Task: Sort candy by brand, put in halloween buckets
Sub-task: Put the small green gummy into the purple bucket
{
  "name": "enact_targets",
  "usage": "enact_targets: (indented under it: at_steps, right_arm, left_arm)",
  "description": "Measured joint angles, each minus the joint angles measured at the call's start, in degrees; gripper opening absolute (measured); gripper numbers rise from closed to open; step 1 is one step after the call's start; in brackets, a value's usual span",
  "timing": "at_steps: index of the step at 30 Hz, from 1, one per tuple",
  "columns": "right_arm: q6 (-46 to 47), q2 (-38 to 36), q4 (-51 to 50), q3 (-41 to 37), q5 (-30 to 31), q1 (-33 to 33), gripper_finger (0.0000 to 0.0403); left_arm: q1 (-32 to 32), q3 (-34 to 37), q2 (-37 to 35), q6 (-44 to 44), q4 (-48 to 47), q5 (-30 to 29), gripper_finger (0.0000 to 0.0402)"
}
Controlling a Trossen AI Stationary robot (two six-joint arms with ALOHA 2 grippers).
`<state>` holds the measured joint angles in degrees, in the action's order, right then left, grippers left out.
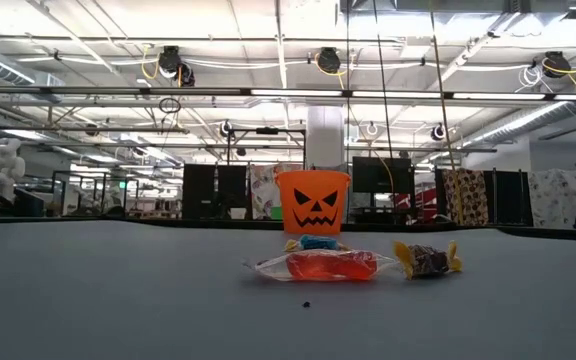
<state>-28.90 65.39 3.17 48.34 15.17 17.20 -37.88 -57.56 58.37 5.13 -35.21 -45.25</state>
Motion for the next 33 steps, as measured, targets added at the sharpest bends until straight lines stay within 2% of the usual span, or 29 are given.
enact_targets:
  at_steps: [3,6,9,15,18,23,27,33]
  right_arm:
    - [-2.6,0.0,-2.6,0.0,0.3,0.9,0.0016]
    - [-3.2,0.0,-4.0,0.0,3.1,1.6,0.0016]
    - [1.1,0.0,-4.7,0.0,5.9,1.7,0.0016]
    - [7.4,0.0,-4.8,0.0,6.0,1.7,0.0016]
    - [14.8,0.0,-5.0,0.0,6.1,1.7,0.0016]
    - [36.3,-1.0,-11.3,0.0,5.1,1.7,0.0016]
    - [53.8,-3.2,-21.1,0.0,-5.7,2.9,0.0016]
    - [76.2,-5.5,-30.6,0.0,-21.2,9.5,0.0016]
  left_arm:
    - [0.0,0.0,0.0,0.0,0.0,0.0,0.0216]
    - [0.0,0.0,0.0,0.0,0.0,0.0,0.0216]
    - [0.0,0.0,0.0,-0.1,0.0,0.0,0.0216]
    - [0.0,0.0,0.0,0.0,0.0,0.0,0.0216]
    - [0.0,0.0,0.0,0.0,0.1,0.0,0.0216]
    - [0.0,0.0,0.0,0.0,0.5,0.0,0.0216]
    - [0.0,0.0,0.0,0.0,0.5,0.0,0.0216]
    - [0.0,0.0,0.0,-2.5,0.5,0.0,0.0216]
